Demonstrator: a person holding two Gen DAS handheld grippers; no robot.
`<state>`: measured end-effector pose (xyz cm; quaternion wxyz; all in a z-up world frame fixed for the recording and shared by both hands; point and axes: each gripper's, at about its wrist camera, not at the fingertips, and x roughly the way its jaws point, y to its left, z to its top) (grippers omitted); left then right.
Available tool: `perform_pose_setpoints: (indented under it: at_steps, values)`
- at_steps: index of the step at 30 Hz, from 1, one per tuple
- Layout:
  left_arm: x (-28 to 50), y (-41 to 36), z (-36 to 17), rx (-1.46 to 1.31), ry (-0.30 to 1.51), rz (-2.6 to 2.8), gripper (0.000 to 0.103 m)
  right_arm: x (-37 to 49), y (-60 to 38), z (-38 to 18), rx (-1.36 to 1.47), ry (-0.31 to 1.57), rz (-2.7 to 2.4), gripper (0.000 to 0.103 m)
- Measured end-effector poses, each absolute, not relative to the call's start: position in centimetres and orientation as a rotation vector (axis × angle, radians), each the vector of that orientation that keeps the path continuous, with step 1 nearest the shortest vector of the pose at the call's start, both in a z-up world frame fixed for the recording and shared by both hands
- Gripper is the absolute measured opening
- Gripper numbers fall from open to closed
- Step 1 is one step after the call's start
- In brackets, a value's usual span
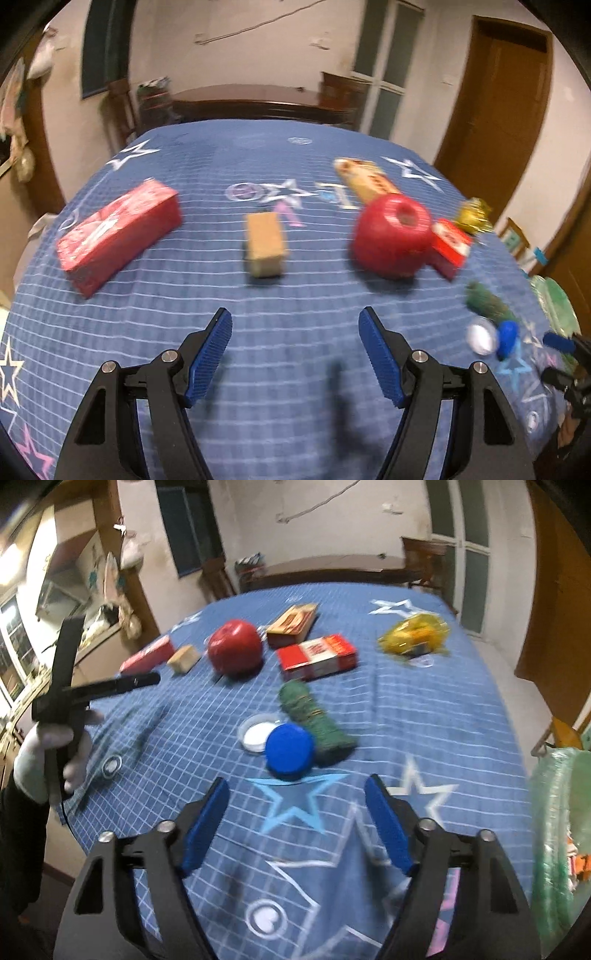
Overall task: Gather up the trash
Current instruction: 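Move both tools back over the sponge and blue cap on the table, then grasp the tan sponge with left tool while right tool grasps blue bottle cap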
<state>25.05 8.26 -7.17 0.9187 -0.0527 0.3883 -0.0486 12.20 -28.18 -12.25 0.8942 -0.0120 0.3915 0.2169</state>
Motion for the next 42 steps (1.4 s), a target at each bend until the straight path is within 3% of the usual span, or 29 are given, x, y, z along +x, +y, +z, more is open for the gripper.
perform_pose_setpoints:
  at_steps: [3, 16, 21, 24, 26, 29, 32, 42]
  values:
    - [26.2, 9.5, -7.6, -0.108, 0.807, -0.064, 0.072, 13.3, -27.2, -13.2, -0.025, 0.838, 0.446, 0.060]
    - [31.3, 9.2, -8.1, -0.076, 0.825, -0.027, 0.078, 16.1, -25.2, -14.4, -0.072, 0.861, 0.354, 0.059]
    - [33.4, 8.5, -9.0, -0.053, 0.850, -0.012, 0.078, 16.5, -25.1, -14.5, -0.077, 0.866, 0.338, 0.045]
    - [34.4, 8.3, -9.2, -0.044, 0.862, -0.002, 0.078, 16.5, -25.1, -14.5, -0.075, 0.865, 0.335, 0.042]
    - [34.8, 8.2, -9.6, -0.040, 0.883, -0.005, 0.062, 16.5, -25.2, -14.5, -0.072, 0.864, 0.334, 0.041]
    - [35.0, 8.0, -9.5, -0.024, 0.879, 0.002, 0.050, 16.5, -25.3, -14.5, -0.067, 0.860, 0.333, 0.041]
    - [34.8, 7.9, -9.5, -0.025, 0.870, -0.008, 0.031, 16.3, -25.2, -14.4, -0.076, 0.850, 0.334, 0.040]
    - [30.7, 7.2, -8.5, -0.028, 0.820, -0.066, 0.029, 15.4, -24.8, -13.7, -0.089, 0.799, 0.344, 0.040]
